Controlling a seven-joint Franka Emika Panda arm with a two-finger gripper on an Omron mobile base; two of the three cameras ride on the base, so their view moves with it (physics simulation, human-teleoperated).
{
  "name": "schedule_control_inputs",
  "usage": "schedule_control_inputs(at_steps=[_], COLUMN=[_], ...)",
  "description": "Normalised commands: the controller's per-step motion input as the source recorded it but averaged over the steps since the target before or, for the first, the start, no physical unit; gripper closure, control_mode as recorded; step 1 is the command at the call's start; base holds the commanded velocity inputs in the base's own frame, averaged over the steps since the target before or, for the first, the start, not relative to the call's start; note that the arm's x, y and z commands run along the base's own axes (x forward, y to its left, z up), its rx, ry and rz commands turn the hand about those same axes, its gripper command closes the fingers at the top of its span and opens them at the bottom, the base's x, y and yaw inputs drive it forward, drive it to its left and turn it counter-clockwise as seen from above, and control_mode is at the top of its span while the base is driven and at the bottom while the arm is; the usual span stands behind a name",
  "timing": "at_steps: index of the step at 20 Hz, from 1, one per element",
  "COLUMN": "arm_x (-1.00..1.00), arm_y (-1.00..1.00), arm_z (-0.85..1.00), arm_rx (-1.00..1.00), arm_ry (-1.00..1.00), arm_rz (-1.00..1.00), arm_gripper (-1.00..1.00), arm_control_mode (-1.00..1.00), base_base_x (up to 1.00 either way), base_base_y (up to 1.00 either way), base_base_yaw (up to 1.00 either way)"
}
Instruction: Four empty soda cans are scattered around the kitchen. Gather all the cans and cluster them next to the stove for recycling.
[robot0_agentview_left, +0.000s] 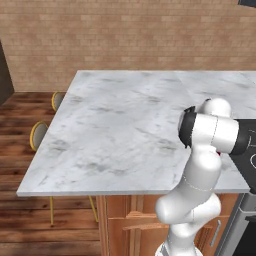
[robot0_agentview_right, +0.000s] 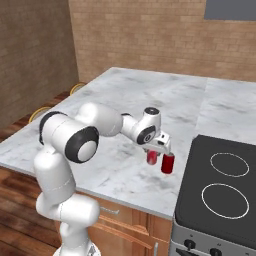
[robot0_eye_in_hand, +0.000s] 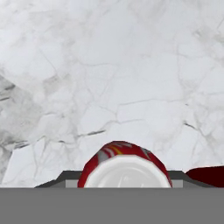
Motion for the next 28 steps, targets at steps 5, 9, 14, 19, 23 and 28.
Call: schedule_control_inputs(at_steps=[5,9,14,19,23,28], arm_x=[-0.05,-0.54,-0.62,-0.29,0.0,0.0], arm_y=[0.0,0.0,0.0,0.0,0.0,0.0], arm_z=[-0.27,-0.47,-0.32,-0.19,-0.12,0.0], arm_rx=[0.0,0.0,0.0,0.0,0.0,0.0], arm_ry=[0.0,0.0,0.0,0.0,-0.03,-0.02], arm_rz=[0.0,0.0,0.0,0.0,0.0,0.0], arm_gripper=[1.0,-1.0,-1.0,-1.0,-1.0,-1.0], arm_control_mode=[-1.0,-1.0,-1.0,-1.0,-1.0,-1.0], base_base_x=[0.0,0.0,0.0,0.0,0.0,0.0], base_base_y=[0.0,0.0,0.0,0.0,0.0,0.0], base_base_yaw=[0.0,0.0,0.0,0.0,0.0,0.0])
